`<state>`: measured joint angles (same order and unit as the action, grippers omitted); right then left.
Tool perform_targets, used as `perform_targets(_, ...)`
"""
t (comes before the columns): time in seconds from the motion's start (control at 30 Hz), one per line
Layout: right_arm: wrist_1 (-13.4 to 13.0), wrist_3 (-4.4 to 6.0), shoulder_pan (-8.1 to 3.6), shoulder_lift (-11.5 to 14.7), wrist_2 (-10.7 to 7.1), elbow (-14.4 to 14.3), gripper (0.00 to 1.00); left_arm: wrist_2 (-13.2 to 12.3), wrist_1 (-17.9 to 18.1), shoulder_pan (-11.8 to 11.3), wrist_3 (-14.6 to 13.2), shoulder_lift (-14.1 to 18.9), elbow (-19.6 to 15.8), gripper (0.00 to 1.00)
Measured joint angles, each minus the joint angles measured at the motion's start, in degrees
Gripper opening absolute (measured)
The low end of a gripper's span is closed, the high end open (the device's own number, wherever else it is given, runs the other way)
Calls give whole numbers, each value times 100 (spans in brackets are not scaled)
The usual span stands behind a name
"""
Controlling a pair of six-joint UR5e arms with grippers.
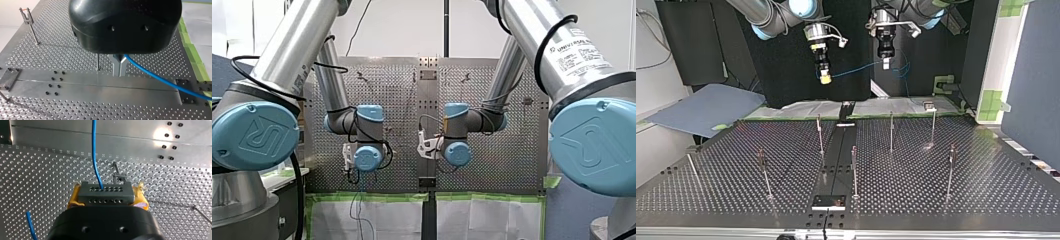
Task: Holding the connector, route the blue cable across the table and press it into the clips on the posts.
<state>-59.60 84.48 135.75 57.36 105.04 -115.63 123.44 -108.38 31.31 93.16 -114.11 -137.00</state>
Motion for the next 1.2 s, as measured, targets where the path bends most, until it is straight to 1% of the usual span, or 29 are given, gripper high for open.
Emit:
perform_targets(0.13, 0, -1, 0, 0, 0, 1, 0, 6, -5, -6, -7, -7, -7, 0)
perform_targets(0.23, 43, -42, 33, -44, 42, 43, 0, 35, -82, -61, -77, -65, -82, 0)
perform_targets(0.37, 217, -93, 63, -218, 99, 217, 0, 49, -199, -97, -141, -105, -249, 0)
perform_targets(0.57, 503, -104, 69, -503, 113, 451, 0, 52, -235, -104, -157, -112, -345, 0)
perform_targets(0.77, 796, -106, 70, -793, 114, 498, 0, 53, -237, -105, -158, -115, -350, 0)
perform_targets(0.87, 935, -106, 70, -877, 114, 499, 0, 53, -237, -105, -158, -114, -351, 0)
perform_targets(1.0, 1148, -107, 70, -907, 114, 501, 0, 50, -241, -102, -155, -111, -348, 0)
perform_targets(1.1, 1317, -140, 71, -850, 118, 564, 0, 36, -290, -74, -85, -41, -279, 0)
perform_targets(1.13, 1368, -136, 76, -816, 123, 599, 0, 35, -331, -59, -34, 10, -229, 0)
perform_targets(1.2, 1473, -97, 96, -730, 142, 679, 0, 33, -400, -49, 47, 90, -151, 0)
